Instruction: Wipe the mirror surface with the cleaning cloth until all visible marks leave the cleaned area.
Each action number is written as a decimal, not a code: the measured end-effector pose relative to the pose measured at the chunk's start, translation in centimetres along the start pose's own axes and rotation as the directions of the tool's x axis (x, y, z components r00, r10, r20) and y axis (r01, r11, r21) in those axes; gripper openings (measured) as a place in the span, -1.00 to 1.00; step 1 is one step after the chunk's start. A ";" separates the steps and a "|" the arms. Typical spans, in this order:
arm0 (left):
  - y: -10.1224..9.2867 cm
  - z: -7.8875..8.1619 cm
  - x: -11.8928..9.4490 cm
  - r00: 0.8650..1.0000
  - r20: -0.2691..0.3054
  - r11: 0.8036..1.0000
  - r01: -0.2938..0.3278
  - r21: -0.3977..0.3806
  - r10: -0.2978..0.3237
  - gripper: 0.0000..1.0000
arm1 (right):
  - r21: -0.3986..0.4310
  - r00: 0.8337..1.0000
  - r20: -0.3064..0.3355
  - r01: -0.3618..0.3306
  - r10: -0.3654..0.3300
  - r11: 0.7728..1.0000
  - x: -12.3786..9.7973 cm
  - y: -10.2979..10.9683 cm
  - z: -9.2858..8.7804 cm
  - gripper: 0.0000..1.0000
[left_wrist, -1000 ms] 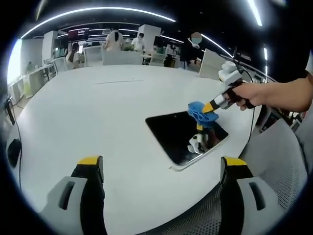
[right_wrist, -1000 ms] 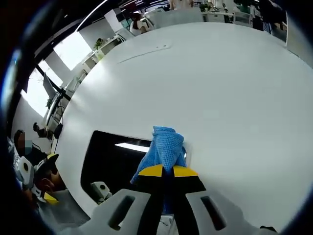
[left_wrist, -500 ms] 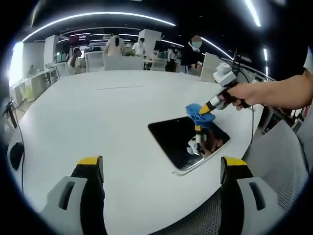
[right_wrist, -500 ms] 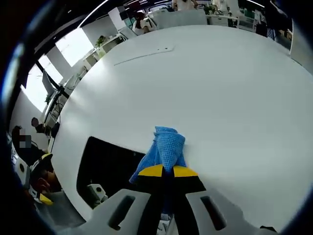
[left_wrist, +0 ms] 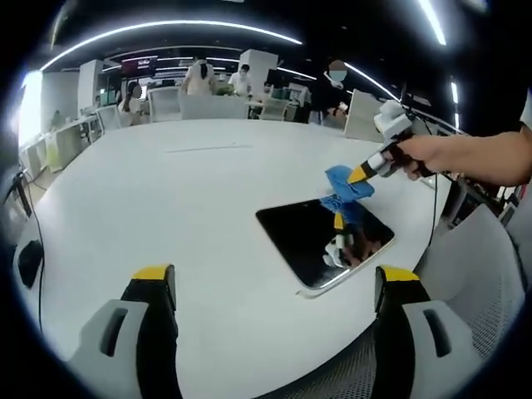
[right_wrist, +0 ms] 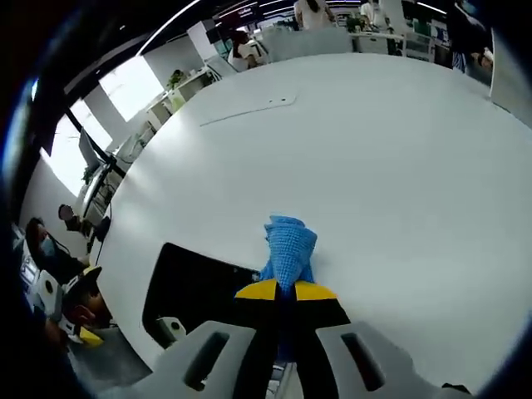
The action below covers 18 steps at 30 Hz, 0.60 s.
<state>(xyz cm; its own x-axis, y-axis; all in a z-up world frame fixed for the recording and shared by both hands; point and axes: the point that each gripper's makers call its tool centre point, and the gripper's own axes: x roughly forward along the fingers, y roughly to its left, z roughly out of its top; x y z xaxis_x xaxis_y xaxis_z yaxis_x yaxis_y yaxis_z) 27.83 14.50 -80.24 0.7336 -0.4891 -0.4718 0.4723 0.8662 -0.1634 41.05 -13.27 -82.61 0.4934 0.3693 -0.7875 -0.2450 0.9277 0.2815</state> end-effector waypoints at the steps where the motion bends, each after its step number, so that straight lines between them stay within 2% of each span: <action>1: 0.0 -0.1 0.0 1.000 -0.002 1.000 0.001 0.001 -0.001 0.98 | 0.000 1.000 0.006 0.001 -0.001 1.000 -0.5 -0.2 0.1 -1.00; 4: 0.0 -0.1 0.0 1.000 -0.003 1.000 0.002 -0.003 -0.002 0.98 | 0.018 1.000 0.014 0.001 -0.001 1.000 -1.9 -1.4 0.0 -1.00; 8: -0.1 0.0 0.0 1.000 0.000 1.000 0.005 -0.003 -0.006 0.98 | 0.038 0.999 0.005 0.039 -0.039 0.999 -3.1 -3.8 -1.5 -1.00; 10: -0.1 -0.1 0.0 1.000 -0.005 1.000 0.008 0.001 -0.008 0.98 | 0.072 0.999 -0.013 0.039 -0.038 0.997 -3.1 -4.6 -2.6 -1.00; 15: -0.1 -0.1 0.0 1.000 -0.005 1.000 0.006 -0.004 -0.006 0.98 | 0.058 0.996 -0.042 0.075 -0.073 0.995 -2.4 -5.8 -4.7 -1.00; 18: 0.1 -0.1 0.0 1.000 -0.003 1.000 0.000 -0.006 0.000 0.98 | 0.061 0.996 -0.060 0.074 -0.070 0.995 -1.7 -6.1 -5.9 -1.00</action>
<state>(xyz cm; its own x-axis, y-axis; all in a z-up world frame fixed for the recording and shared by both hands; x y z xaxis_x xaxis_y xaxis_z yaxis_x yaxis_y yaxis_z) 27.83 14.57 -80.30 0.7321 -0.4892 -0.4741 0.4697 0.8665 -0.1687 36.79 -19.84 -86.17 0.4581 0.2994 -0.8370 -0.1569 0.9540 0.2554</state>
